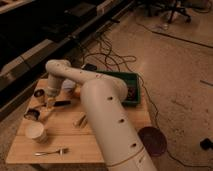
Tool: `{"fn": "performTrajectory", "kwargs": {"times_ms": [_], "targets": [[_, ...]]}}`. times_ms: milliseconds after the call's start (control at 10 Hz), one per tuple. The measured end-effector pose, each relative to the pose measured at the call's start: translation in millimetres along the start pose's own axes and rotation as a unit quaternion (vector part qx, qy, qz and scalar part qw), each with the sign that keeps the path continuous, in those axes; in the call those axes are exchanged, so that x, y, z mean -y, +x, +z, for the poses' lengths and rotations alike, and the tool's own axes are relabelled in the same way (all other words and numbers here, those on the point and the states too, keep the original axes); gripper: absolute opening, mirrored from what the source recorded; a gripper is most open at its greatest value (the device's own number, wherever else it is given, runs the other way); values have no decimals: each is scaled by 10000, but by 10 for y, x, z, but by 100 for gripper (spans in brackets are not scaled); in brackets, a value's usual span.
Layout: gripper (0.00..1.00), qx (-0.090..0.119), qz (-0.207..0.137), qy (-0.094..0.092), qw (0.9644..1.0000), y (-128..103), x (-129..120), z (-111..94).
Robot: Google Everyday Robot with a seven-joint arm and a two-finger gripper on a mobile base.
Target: Place brush in tray
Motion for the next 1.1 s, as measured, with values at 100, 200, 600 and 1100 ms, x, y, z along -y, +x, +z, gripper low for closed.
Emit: {"fn": "performTrajectory", "kwargs": {"times_ms": [100,200,600,1100], "targets": [[0,117,16,141,9998,-81,101,-318],[0,165,27,196,9997,-106,143,-469],[0,410,182,644,9969,40,359,-1240],[0,298,317,795,9959,481,-197,-1777]]}}
